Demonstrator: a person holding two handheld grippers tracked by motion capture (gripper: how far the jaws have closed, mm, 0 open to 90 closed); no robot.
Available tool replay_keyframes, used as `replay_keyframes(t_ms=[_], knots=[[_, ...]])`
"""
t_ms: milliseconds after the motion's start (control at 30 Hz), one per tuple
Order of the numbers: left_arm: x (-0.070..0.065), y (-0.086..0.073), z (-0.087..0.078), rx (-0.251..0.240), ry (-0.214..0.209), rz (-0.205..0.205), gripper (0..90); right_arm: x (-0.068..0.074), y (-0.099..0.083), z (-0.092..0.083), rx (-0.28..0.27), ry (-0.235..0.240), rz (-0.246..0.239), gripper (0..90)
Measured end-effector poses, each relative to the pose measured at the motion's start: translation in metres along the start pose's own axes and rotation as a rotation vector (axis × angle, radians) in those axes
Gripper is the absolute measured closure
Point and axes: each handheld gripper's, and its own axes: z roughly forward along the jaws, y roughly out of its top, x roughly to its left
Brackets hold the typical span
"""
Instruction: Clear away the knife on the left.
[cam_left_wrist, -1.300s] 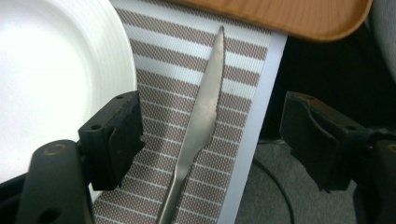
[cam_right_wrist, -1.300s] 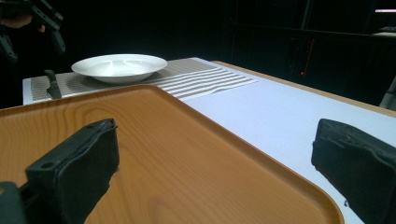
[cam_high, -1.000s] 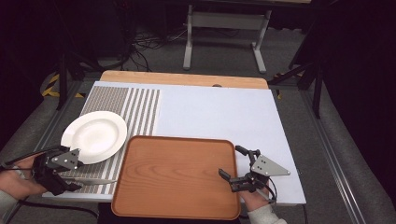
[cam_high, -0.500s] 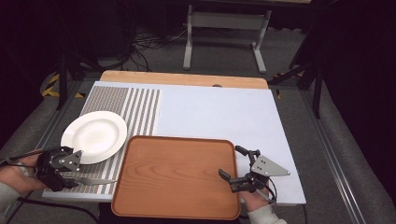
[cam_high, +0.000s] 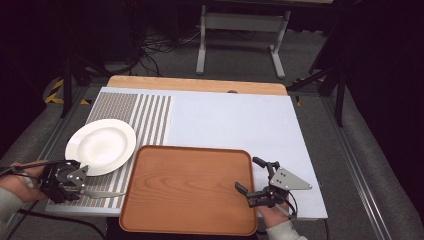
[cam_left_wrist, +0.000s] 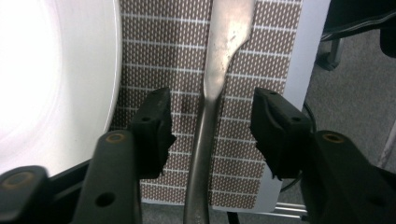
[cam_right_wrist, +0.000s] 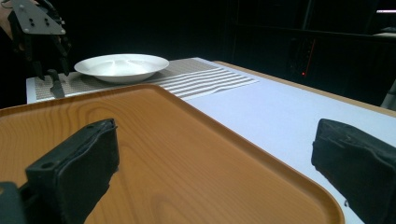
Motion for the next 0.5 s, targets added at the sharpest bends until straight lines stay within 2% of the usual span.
replay_keyframes(t_ms=[167, 267, 333, 367, 400, 433, 500], knots=[[0.0036, -0.0011, 0.0044, 0.026, -0.011, 0.022, 62.1, 0.0014, 0.0005, -0.0003, -0.006, 0.005, 0.002, 1.5], [0.0054, 0.0025, 0.0078, 0.062, -0.014, 0.053, 65.9, 0.0008, 0.0008, -0.0017, -0.013, 0.007, 0.006, 1.4], [0.0055, 0.0035, 0.01, 0.069, -0.028, 0.048, 70.0, 0.0002, 0.0005, -0.0022, -0.016, 0.007, 0.009, 1.4], [0.0058, 0.004, 0.0096, 0.071, -0.023, 0.057, 70.5, 0.0002, 0.0005, -0.0023, -0.017, 0.007, 0.009, 1.4], [0.0055, 0.0048, 0.0085, 0.093, -0.028, 0.065, 75.2, 0.0002, 0.0006, -0.0024, -0.018, 0.007, 0.009, 1.4], [0.0055, 0.0049, 0.0099, 0.085, -0.027, 0.089, 77.5, 0.0002, 0.0006, -0.0025, -0.018, 0.006, 0.008, 1.4], [0.0033, 0.0057, 0.0098, 0.095, -0.011, 0.11, 78.5, 0.0002, 0.0006, -0.0025, -0.02, 0.009, 0.011, 1.4]])
